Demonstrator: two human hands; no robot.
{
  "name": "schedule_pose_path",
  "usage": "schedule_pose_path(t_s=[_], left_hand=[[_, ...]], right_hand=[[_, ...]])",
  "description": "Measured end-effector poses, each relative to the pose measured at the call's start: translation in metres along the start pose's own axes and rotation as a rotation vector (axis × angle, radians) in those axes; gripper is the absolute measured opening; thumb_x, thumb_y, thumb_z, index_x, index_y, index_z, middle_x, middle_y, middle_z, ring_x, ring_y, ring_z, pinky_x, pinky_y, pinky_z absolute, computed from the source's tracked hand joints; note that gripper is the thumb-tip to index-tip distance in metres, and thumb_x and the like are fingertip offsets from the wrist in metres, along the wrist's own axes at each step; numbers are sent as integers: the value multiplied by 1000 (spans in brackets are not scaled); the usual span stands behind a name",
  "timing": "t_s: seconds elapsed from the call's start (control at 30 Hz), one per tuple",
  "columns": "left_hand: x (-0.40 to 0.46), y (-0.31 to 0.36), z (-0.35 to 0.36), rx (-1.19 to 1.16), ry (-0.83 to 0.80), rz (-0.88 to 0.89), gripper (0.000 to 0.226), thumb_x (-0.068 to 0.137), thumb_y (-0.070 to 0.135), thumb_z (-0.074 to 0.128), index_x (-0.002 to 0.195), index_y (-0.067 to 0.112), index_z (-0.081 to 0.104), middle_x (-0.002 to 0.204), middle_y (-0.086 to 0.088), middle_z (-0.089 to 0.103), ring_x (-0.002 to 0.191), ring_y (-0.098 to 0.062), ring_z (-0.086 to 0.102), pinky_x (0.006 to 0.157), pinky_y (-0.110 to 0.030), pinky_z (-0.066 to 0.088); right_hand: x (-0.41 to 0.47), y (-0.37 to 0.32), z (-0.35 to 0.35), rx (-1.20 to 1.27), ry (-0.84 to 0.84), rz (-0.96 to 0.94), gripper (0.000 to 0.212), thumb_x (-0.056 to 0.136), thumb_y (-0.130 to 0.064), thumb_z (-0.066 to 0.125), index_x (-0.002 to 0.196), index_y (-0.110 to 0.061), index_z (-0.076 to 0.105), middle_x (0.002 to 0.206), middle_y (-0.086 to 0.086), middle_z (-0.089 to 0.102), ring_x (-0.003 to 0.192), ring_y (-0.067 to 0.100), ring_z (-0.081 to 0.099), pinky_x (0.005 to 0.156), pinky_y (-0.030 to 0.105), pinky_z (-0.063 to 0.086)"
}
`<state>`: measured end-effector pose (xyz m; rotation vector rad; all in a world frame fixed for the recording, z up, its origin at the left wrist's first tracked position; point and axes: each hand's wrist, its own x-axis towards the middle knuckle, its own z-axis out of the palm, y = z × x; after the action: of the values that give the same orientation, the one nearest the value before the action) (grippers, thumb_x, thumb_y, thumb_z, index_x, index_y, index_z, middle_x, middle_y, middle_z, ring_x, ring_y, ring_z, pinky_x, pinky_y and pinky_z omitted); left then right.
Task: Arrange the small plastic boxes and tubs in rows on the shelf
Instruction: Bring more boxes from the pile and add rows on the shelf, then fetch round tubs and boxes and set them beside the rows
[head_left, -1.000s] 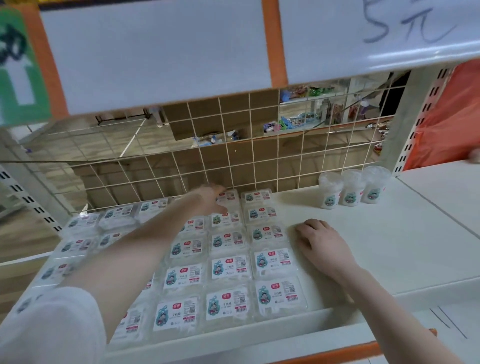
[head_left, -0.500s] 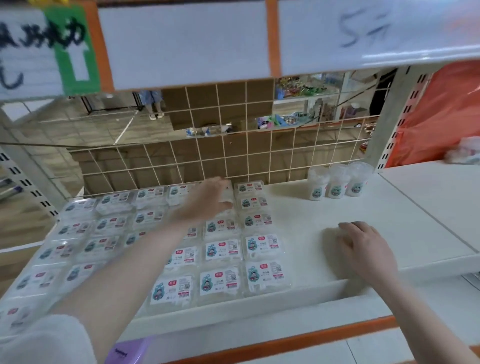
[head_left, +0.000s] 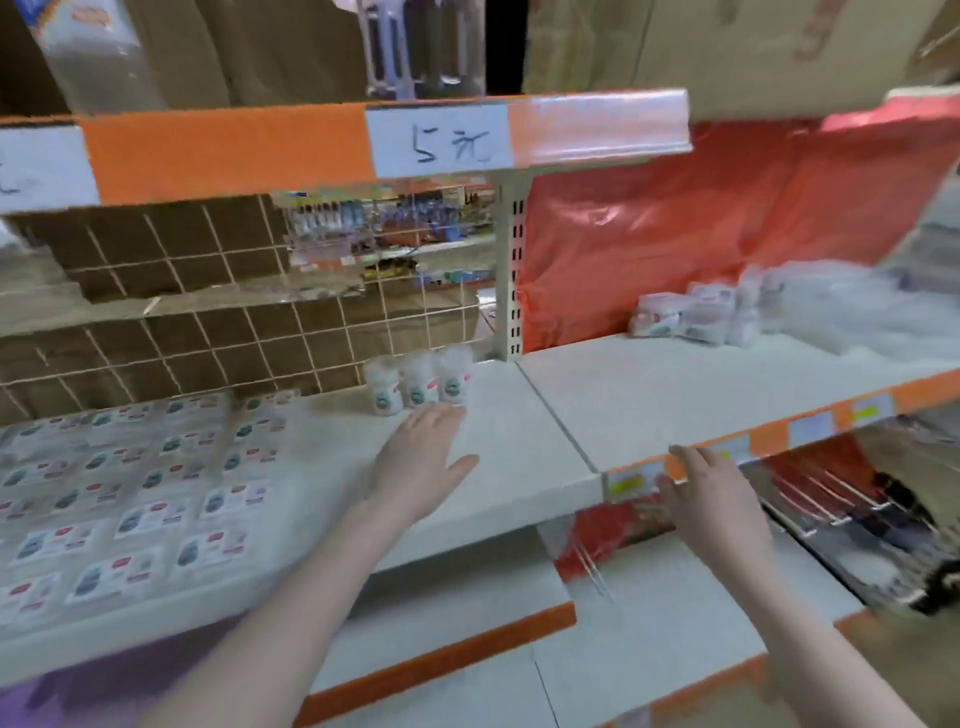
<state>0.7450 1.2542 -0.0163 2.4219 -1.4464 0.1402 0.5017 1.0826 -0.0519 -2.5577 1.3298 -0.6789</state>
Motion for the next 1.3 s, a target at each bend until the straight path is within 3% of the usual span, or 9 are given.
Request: schedule_pose_path(t_s=[0.23,0.4,0.63,0.97,1.3], left_hand=[[40,128,36,-40,-39,99,64,92,42,52,146,19,29,154,-1,27,141,-18,22,113,-29,19],[74,187,60,-60,-57,159,65,92,42,52,147,19,27,155,-1,24,142,-16,19,111,-24,14],[152,250,107,-96,-64,208,64,92,42,52,147,19,29,155,-1,25,142,-15,18,111,-25,16],[289,322,154,-103,-77,174,60,92,42,53,143,18,34,151,1,31,138,-17,27,108,-32,29],[331,382,195,-116,12,25,60,91,38,56,144,19,35,151,0,32,139,-16,26,109,-31,26]], right_hand=[[15,100,-49,-88,-17,35,41,93,-26,52,129,-6,50,125,15,54,114,33,48,92,39,38],[43,143,-59,-11,28,63,38,89,-19,55,123,-3,55,117,18,58,109,35,50,88,42,39],[110,204,-52,34,97,34,40,92,-22,54,129,-7,52,122,14,56,112,31,49,87,37,39],[241,305,-59,11,98,61,40,90,-19,55,128,-5,53,122,15,56,111,34,49,90,41,38],[326,376,-47,100,42,-95,42,88,-18,58,127,-1,53,121,17,56,111,36,50,88,42,38]])
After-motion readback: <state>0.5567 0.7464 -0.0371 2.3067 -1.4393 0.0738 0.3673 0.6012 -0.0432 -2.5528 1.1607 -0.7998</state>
